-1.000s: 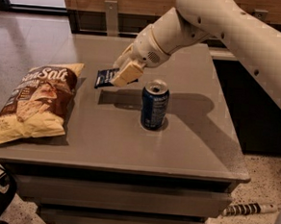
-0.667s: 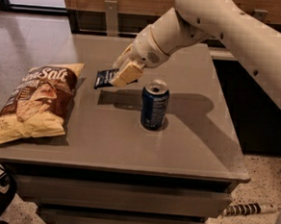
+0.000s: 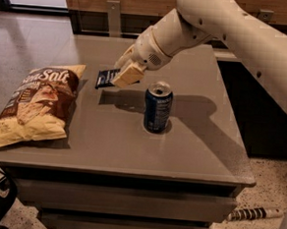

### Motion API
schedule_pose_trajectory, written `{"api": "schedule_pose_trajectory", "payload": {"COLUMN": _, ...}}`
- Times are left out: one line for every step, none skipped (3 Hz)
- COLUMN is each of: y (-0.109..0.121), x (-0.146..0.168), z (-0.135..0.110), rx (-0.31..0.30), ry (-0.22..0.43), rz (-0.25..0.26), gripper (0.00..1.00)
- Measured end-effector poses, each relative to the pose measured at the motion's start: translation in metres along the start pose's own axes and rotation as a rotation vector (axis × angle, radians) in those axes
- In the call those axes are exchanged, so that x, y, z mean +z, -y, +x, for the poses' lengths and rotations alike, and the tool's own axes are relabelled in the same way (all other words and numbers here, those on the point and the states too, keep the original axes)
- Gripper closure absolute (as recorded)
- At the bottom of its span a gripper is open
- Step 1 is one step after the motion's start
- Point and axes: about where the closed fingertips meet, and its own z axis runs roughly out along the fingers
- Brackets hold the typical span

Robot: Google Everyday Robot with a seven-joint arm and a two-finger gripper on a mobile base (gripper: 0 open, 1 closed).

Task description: Move rxbar blueberry near brown chip bag

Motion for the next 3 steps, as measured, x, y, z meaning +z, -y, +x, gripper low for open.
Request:
{"api": "schedule_pose_trajectory", "payload": {"y": -0.0007, "x": 0.0018, "z": -0.0008, "rx": -0.001, "ry": 0.000, "rz": -0.004, "gripper": 0.12}}
{"api": "schedule_pose_trajectory", "payload": {"y": -0.0015, "x": 0.0036, "z": -0.0015, "rx": -0.003, "ry": 0.000, "rz": -0.007, "gripper": 0.00}}
{"api": "schedule_pose_trajectory", "payload": {"y": -0.0015, "x": 0.0036, "z": -0.0015, "rx": -0.003, "ry": 0.000, "rz": -0.007, "gripper": 0.00}}
